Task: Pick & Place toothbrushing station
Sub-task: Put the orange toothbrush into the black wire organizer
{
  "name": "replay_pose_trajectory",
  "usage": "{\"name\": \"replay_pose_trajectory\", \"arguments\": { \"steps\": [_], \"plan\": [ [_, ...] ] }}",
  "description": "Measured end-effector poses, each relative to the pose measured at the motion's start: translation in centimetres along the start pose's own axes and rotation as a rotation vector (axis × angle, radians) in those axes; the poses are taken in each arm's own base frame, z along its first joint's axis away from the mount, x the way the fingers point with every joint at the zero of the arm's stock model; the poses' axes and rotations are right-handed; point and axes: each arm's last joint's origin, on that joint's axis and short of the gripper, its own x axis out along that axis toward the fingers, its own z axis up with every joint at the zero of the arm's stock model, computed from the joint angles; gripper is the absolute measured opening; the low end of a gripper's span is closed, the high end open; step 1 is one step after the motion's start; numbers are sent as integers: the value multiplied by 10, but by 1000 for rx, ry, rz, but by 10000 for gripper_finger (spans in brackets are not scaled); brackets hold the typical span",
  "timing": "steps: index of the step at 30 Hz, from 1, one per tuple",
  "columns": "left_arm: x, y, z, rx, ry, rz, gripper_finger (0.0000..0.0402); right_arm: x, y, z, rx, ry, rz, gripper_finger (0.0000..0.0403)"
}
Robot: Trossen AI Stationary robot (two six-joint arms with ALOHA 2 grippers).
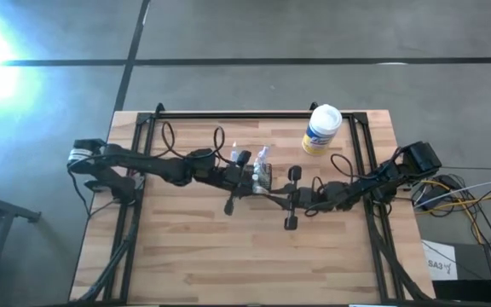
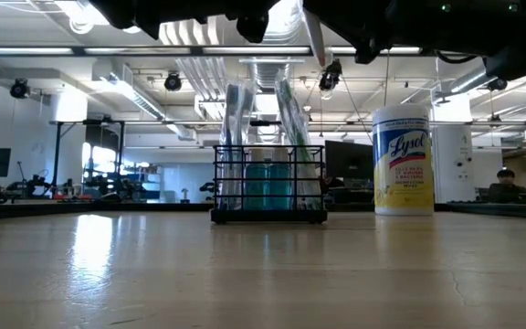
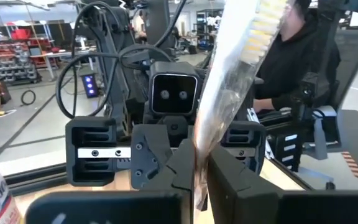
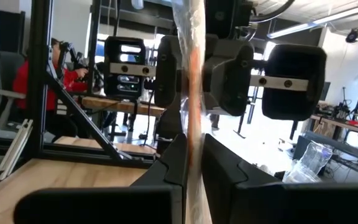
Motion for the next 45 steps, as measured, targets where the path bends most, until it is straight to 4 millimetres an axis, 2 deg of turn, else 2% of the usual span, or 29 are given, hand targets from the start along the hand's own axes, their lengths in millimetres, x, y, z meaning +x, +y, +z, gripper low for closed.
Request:
{"name": "replay_pose_trajectory", "arguments": {
  "steps": [6,12,17,21,26,30,33,35,41,45],
  "plan": [
    [0,0,-1,-1,9,-17,23,4,1,0,25,19,4,45],
    [-5,-2,4,0,19,-24,21,2,4,1,13,14,17,117],
    [-31,-9,20,19,32,-64,21,-4,5,0,24,24,28,171],
    [-71,-20,25,13,53,-64,21,-11,4,3,72,19,35,185],
    [-128,-37,13,-3,61,-45,21,-26,-4,9,130,10,90,157],
    [-168,-49,-9,-35,28,-14,21,-40,-9,10,128,7,141,97],
    [-190,-55,-31,-94,11,42,21,-50,-12,9,144,1,197,44],
    [-200,-57,-41,-127,-9,57,21,-56,-13,7,160,9,204,18],
    [-218,-63,-66,-156,-37,85,21,-69,-17,-1,200,39,206,11],
    [-222,-63,-67,-147,-61,91,21,-73,-17,-9,217,72,209,9]
  ]
}}
